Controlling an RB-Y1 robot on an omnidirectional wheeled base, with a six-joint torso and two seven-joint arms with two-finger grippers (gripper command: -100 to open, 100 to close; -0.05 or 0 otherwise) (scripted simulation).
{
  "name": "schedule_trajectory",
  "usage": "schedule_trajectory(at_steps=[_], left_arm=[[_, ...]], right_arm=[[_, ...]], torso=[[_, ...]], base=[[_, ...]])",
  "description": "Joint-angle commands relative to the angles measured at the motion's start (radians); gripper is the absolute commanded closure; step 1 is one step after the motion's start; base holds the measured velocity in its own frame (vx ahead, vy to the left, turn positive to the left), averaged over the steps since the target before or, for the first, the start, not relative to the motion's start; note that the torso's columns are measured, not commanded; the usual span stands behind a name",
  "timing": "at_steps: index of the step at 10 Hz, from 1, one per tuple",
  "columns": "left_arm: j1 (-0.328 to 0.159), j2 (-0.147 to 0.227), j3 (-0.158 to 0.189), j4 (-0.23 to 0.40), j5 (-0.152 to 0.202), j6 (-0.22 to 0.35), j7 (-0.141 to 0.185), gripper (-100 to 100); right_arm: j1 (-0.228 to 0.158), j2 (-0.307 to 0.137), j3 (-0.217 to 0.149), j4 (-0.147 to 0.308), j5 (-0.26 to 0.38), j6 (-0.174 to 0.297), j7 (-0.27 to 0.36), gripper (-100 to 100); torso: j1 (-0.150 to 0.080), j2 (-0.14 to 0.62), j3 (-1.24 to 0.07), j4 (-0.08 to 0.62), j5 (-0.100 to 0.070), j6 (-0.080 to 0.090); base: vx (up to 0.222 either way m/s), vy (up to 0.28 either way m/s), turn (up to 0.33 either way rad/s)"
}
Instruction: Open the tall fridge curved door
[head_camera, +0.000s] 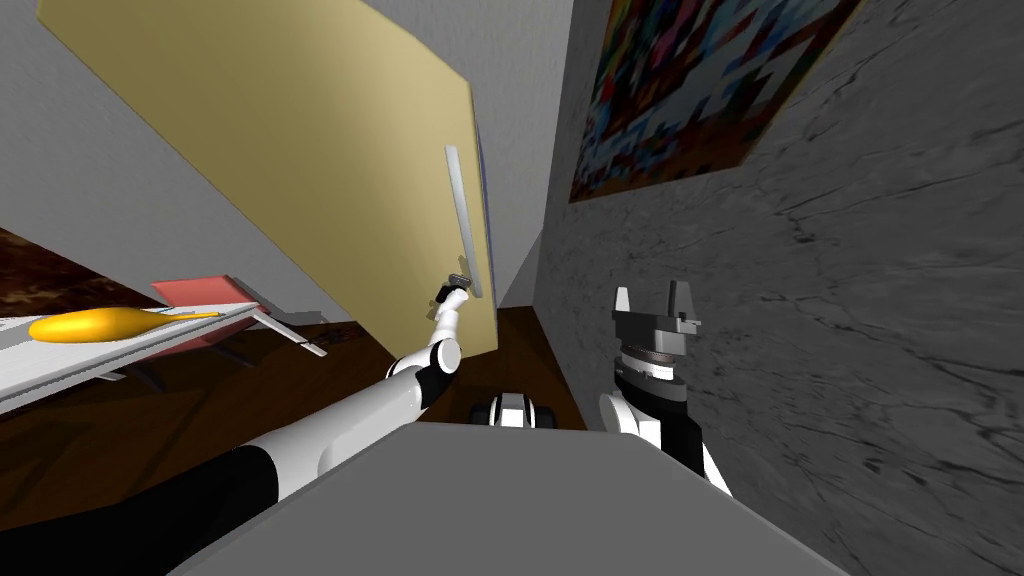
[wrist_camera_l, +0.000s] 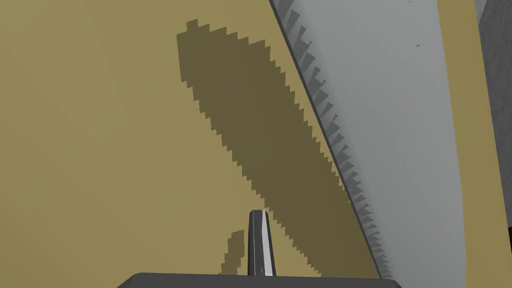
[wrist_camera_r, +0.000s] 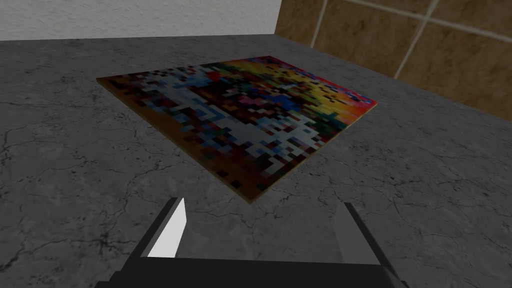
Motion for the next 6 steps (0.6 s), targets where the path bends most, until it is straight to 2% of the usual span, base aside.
schedule_trajectory(at_steps=[1,2,3,5,6], left_arm=[[-0.003,-0.010,-0.031,0.003,0.013,0.005,0.003,100],[-0.003,-0.020,-0.052,0.000,0.020,0.009,0.004,100],[-0.003,-0.020,-0.052,0.000,0.020,0.009,0.004,100],[-0.004,-0.039,-0.093,-0.005,0.036,0.018,0.007,100],[-0.004,-0.039,-0.093,-0.005,0.036,0.018,0.007,100]], right_arm=[[0.000,0.000,0.000,0.000,0.000,0.000,0.000,0],[0.000,0.000,0.000,0.000,0.000,0.000,0.000,0],[0.000,0.000,0.000,0.000,0.000,0.000,0.000,0],[0.000,0.000,0.000,0.000,0.000,0.000,0.000,0],[0.000,0.000,0.000,0.000,0.000,0.000,0.000,0]], torso=[[0.003,0.000,0.000,0.001,0.001,-0.001],[0.004,-0.005,-0.003,-0.001,0.001,-0.001],[0.002,-0.004,-0.002,-0.001,0.001,-0.001],[-0.007,-0.011,-0.007,-0.003,-0.002,0.000],[-0.004,-0.011,-0.006,-0.003,-0.001,0.000]], base=[[-0.180,0.231,-0.090],[-0.313,0.278,-0.161],[-0.285,0.194,-0.064],[-0.306,0.212,-0.116],[-0.227,0.190,-0.069]])
